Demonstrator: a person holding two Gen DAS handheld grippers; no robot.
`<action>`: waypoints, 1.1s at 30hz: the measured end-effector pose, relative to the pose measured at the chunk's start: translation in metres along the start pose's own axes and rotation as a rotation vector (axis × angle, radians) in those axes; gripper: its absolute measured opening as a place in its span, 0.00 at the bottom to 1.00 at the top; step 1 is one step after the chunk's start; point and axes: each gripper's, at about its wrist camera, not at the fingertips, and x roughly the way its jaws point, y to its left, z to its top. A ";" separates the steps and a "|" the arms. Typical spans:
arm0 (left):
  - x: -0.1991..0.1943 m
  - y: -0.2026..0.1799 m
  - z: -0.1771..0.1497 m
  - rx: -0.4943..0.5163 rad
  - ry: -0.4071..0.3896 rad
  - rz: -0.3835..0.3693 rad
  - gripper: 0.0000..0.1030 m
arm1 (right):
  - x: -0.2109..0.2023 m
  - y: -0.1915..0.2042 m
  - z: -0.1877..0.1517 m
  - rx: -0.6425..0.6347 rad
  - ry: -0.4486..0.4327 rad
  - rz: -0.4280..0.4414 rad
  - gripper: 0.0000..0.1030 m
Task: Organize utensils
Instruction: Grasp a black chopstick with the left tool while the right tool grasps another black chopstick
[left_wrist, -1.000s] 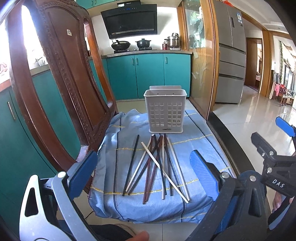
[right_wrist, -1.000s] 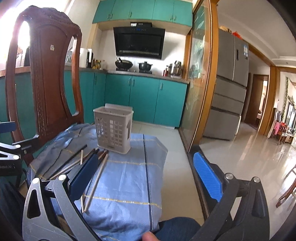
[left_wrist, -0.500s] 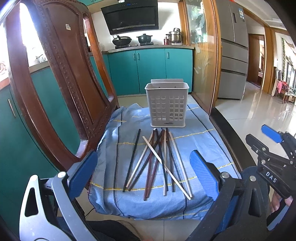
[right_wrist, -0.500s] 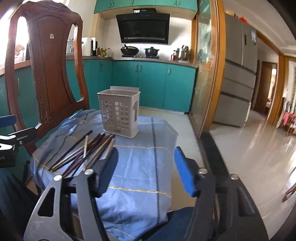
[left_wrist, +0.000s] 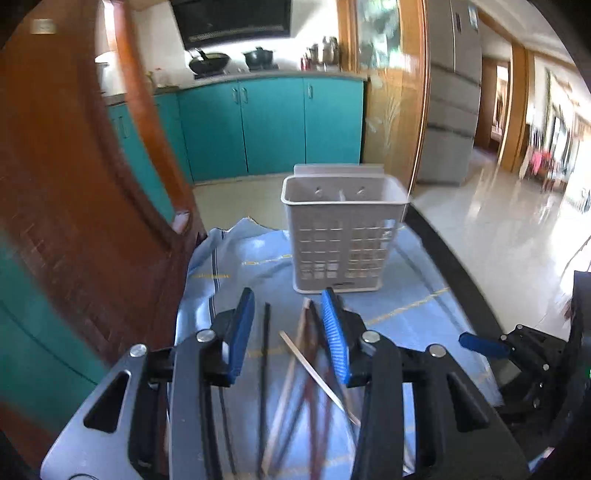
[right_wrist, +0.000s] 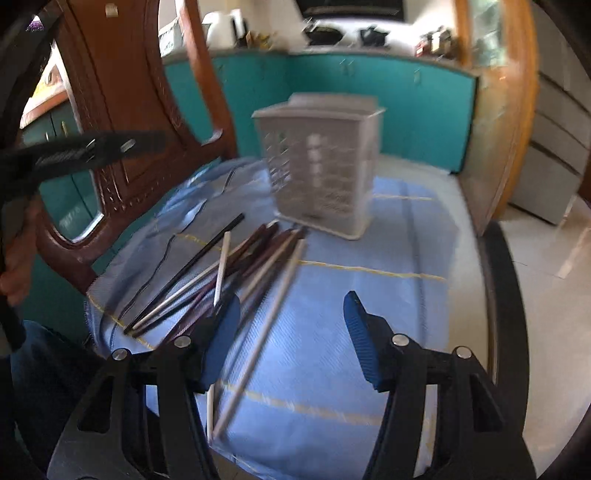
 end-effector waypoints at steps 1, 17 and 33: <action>0.014 0.001 0.005 0.002 0.020 0.004 0.37 | 0.010 0.002 0.007 -0.001 0.028 0.032 0.46; 0.084 0.039 -0.003 -0.127 0.111 0.012 0.51 | 0.102 0.042 0.016 -0.067 0.281 0.144 0.34; 0.110 0.025 -0.031 -0.095 0.236 0.022 0.54 | 0.063 -0.067 -0.008 0.219 0.269 0.026 0.06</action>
